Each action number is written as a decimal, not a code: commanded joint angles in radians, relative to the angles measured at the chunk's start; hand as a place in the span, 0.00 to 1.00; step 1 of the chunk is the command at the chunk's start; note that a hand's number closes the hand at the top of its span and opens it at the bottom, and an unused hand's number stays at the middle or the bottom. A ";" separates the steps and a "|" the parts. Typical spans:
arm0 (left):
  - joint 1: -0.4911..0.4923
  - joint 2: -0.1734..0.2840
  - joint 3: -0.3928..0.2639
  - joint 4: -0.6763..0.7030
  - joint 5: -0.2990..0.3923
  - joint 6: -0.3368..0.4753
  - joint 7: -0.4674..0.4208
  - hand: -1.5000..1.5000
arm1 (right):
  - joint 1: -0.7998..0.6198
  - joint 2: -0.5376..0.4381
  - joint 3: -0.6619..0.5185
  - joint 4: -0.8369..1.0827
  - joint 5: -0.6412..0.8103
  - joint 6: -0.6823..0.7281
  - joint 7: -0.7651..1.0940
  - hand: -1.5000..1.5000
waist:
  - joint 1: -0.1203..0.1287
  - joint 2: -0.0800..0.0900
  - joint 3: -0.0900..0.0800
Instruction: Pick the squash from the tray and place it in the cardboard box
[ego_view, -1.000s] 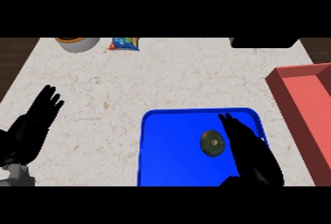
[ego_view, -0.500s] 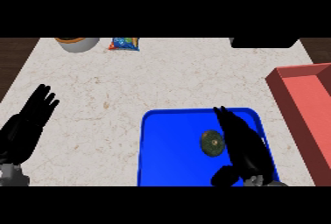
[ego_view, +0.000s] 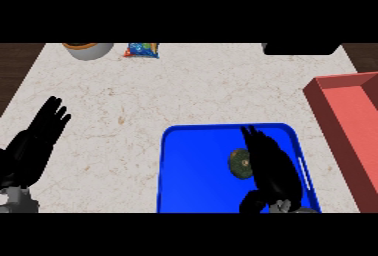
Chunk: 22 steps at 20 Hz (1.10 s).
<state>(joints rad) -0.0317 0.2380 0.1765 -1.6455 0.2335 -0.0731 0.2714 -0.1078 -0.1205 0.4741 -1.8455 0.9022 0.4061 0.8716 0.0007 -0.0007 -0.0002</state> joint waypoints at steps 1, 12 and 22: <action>0.016 0.002 0.020 -0.041 0.023 -0.024 0.019 0.50 | -0.027 0.056 -0.005 0.113 0.044 -0.034 -0.001 0.00 | 0.003 0.000 0.000; -0.052 -0.041 -0.006 0.027 -0.054 0.008 0.011 0.50 | -0.064 0.090 -0.050 0.169 0.090 0.033 -0.005 0.00 | 0.000 0.001 0.000; 0.029 -0.031 0.039 -0.083 0.002 -0.041 0.080 0.50 | -0.048 0.090 -0.084 0.256 0.111 0.004 -0.062 0.00 | 0.002 0.000 0.000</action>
<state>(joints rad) -0.0281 0.2165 0.2176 -1.6593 0.2216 -0.1176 0.2922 -0.1679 -0.0218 0.4044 -1.6190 0.9960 0.4249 0.8378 0.0022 -0.0004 -0.0001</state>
